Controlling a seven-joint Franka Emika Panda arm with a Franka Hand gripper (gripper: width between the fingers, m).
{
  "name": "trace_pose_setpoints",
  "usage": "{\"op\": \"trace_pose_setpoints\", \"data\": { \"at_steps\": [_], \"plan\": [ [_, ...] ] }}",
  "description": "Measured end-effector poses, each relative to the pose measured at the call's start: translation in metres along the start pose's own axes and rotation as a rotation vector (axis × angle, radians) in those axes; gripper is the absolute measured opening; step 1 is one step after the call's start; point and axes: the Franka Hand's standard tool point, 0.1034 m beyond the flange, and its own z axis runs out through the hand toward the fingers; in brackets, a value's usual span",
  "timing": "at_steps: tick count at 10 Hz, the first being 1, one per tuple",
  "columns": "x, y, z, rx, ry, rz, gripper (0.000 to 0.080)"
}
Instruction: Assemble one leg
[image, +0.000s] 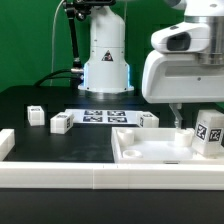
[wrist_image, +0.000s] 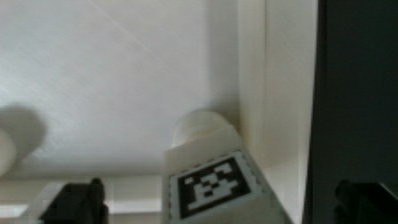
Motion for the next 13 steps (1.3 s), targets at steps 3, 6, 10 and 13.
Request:
{"op": "trace_pose_setpoints", "data": {
  "at_steps": [3,6,10,13],
  "plan": [
    [0.010,0.012,-0.007,0.001,0.017,-0.171,0.0649],
    [0.010,0.013,-0.006,0.001,0.022,-0.168,0.0379],
    [0.010,0.014,-0.006,0.001,0.022,-0.140,0.0290],
    [0.009,0.013,-0.004,0.031,0.054,0.127,0.0290]
  ]
}}
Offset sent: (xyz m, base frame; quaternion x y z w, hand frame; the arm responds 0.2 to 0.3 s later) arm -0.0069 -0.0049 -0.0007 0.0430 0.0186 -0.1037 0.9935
